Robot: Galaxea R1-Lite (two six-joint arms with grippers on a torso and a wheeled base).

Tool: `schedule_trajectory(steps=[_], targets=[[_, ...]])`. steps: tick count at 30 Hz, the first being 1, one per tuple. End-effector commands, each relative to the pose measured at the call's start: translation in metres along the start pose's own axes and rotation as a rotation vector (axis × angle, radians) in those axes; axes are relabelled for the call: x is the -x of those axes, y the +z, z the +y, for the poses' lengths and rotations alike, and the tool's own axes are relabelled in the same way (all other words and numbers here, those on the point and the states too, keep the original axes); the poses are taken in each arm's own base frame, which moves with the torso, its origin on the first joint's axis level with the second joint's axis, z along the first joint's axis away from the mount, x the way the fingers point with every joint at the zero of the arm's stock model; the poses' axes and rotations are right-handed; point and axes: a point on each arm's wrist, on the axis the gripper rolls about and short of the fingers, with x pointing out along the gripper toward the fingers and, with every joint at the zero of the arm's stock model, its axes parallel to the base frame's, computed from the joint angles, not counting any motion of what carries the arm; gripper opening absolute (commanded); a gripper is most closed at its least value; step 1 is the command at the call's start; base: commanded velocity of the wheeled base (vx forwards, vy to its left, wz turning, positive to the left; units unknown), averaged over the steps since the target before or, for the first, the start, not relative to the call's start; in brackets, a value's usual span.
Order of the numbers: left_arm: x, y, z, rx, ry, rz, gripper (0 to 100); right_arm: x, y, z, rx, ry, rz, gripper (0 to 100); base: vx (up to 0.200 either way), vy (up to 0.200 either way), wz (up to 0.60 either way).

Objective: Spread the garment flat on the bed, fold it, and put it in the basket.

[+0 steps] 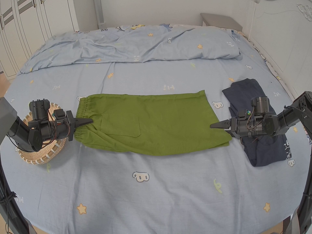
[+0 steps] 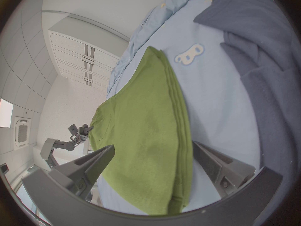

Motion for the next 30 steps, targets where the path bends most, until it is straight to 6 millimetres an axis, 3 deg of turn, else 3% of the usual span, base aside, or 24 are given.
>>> schedule_trajectory(steps=[1,6,7,13,20,30], targets=[[0.0,0.0,0.0,0.001,0.0,0.002,0,-0.007,-0.006,-0.005,-0.037,0.016,0.041,100,0.0,0.0,0.0],[-0.001,0.0,0.001,0.0,0.0,0.002,0,-0.008,-0.005,-0.003,-0.033,0.022,0.043,100,0.0,0.0,0.0],[0.0,0.0,0.001,0.001,0.001,0.001,0,-0.006,-0.003,-0.004,-0.032,0.021,0.036,0,0.0,0.0,0.0],[-0.001,0.0,0.001,-0.012,0.011,0.006,0,-0.001,0.0,-0.007,-0.034,0.014,0.02,0,0.0,0.0,0.0],[-0.016,-0.011,0.0,-0.108,0.174,0.014,0,0.004,0.003,-0.002,-0.023,0.018,0.011,0,0.0,0.0,0.0],[-0.016,-0.01,-0.004,-0.111,0.184,0.022,0,0.011,0.004,0.006,-0.01,0.021,0.0,0,0.0,0.0,0.0]])
